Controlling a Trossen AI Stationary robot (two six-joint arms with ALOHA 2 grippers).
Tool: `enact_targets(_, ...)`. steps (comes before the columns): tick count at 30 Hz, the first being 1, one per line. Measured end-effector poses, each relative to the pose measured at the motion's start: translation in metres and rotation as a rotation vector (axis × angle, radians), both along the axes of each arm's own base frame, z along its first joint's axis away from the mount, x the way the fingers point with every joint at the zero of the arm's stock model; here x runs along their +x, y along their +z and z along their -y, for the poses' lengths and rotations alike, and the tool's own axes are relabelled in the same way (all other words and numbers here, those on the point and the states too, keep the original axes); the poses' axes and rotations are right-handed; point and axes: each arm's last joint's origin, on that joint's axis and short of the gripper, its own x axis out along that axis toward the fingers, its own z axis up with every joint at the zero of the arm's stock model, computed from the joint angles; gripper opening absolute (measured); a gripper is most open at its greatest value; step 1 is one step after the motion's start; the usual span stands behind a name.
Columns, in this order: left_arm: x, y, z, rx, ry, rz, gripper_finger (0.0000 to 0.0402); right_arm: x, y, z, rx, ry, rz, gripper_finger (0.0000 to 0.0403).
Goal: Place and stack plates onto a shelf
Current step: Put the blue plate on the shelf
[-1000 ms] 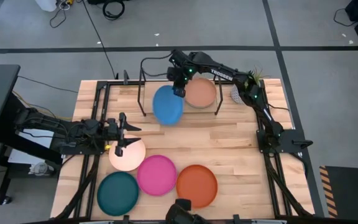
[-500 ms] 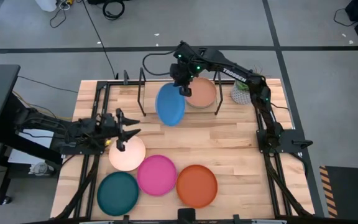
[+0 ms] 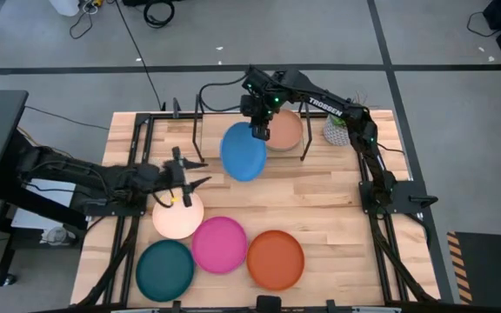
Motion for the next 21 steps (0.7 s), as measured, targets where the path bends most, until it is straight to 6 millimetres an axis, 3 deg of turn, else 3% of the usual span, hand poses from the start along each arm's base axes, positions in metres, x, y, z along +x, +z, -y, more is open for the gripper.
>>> enact_targets(6,0.025,0.005,0.009,0.544,-0.091,-0.319,0.0192,-0.007,-0.003,-0.001,0.052,-0.044,-0.069,0.0016)
enact_targets(10,0.042,0.002,0.012,0.872,-0.047,-0.494,0.0192,-0.006,-0.006,0.001,0.068,-0.071,-0.080,0.0016)
enact_targets(16,0.065,-0.011,0.018,1.200,-0.020,-0.623,0.0195,-0.004,-0.015,0.005,0.095,-0.116,-0.107,0.0016)
enact_targets(21,0.077,-0.020,0.020,1.376,-0.026,-0.690,0.0225,-0.003,-0.017,0.006,0.101,-0.135,-0.110,0.0016)
